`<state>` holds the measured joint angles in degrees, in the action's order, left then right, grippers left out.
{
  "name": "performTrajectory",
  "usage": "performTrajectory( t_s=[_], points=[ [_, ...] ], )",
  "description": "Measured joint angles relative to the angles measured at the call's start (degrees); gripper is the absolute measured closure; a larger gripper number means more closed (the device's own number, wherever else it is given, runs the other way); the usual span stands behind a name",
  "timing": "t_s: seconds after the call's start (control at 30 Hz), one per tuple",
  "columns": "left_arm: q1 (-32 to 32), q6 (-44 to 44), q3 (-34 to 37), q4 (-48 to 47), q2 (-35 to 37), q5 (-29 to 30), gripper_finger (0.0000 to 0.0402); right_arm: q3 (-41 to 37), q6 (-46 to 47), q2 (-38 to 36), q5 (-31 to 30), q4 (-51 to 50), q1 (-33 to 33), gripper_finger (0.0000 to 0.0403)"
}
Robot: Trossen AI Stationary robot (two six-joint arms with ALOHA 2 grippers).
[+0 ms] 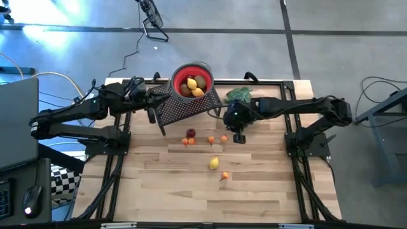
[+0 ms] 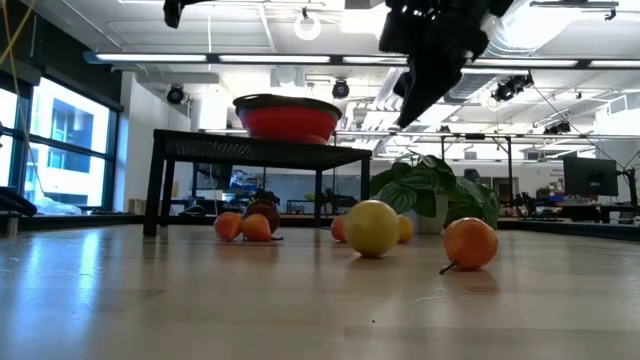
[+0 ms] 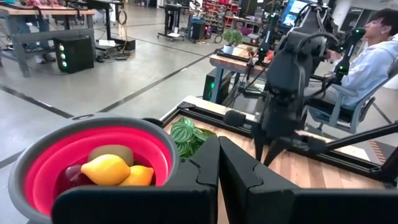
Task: Pick & Place Fruit
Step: Put the orange pear into the red basket on the shelf
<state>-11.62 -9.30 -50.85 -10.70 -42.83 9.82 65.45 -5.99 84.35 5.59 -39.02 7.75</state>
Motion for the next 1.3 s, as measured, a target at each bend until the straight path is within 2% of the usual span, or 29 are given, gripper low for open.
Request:
performTrajectory(
  t_s=[0.37, 0.53, 0.87, 1.3],
  points=[
    [0.0, 0.0, 0.0, -0.2, 0.0, 0.0, 0.0401, 0.0, -1.0, 8.0, -1.3, 0.3, -2.4, 0.0192],
    [0.0, 0.0, 0.0, -0.2, 0.0, 0.0, 0.0401, 0.0, -1.5, 12.4, -2.7, 1.1, -3.4, 0.0144],
    [0.0, 0.0, 0.0, -0.2, -0.2, 0.0, 0.0401, 0.0, -1.8, 18.5, -3.8, 5.6, -3.7, 0.0135],
    [0.0, 0.0, 0.0, -0.7, -0.2, 0.0, 0.0401, -0.1, -1.8, 19.2, -4.0, 7.9, -3.6, 0.0152]
  ],
)
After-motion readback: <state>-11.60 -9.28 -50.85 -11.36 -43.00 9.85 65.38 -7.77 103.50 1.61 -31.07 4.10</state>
